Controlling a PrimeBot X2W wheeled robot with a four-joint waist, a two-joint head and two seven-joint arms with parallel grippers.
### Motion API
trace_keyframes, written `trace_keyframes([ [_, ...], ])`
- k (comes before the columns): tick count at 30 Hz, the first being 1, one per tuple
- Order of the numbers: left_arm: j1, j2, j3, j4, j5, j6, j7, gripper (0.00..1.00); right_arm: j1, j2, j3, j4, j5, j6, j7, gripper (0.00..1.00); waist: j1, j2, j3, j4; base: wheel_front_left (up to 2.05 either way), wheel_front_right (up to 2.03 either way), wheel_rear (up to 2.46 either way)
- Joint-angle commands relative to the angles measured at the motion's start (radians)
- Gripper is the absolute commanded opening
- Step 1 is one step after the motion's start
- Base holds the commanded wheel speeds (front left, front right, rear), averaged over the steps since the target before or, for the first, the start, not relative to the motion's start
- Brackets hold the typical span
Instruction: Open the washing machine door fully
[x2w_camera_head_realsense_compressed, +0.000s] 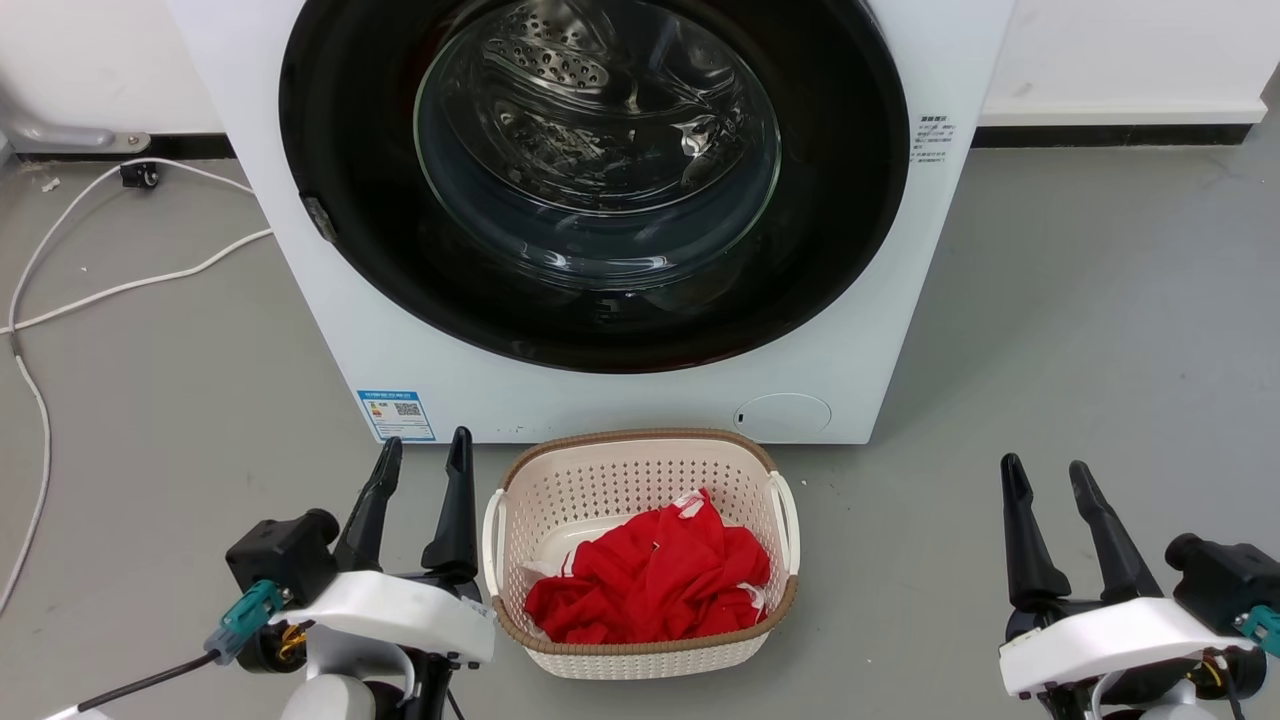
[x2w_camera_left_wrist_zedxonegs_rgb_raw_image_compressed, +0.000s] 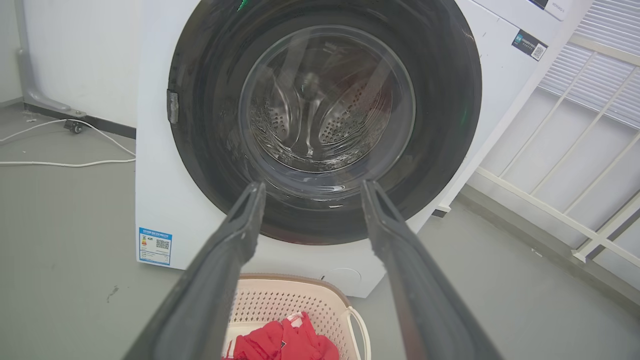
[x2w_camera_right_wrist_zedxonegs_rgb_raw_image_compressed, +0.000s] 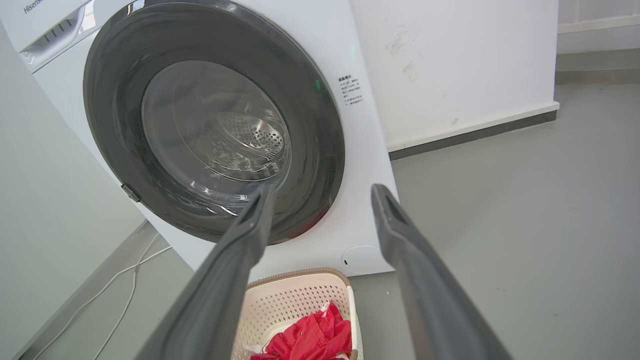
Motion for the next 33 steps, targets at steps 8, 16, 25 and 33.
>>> trace_keyframes([
  [8,-0.02,0.001,-0.01,-0.006,0.096,0.008,-0.026,1.0,0.004,0.003,0.008,-0.006,-0.09,0.0,-0.026,1.0,0.0,-0.0001,0.001,0.0,0.0,0.0,0.0],
  [16,-0.022,0.001,-0.022,-0.006,0.166,0.017,-0.043,1.0,0.004,0.004,0.01,-0.005,-0.157,0.0,-0.043,1.0,-0.0001,-0.0001,0.002,0.001,0.0,0.0,0.0],
  [25,-0.021,0.0,-0.029,0.001,0.232,0.022,-0.057,1.0,0.008,0.004,0.013,-0.003,-0.215,0.0,-0.058,1.0,-0.0001,-0.0001,0.002,0.004,0.0,0.0,0.0],
  [33,-0.018,0.0,-0.034,0.007,0.299,0.031,-0.075,1.0,0.016,0.005,0.015,-0.002,-0.275,0.0,-0.074,1.0,-0.0001,-0.0001,0.002,0.005,0.0,0.0,0.0],
])
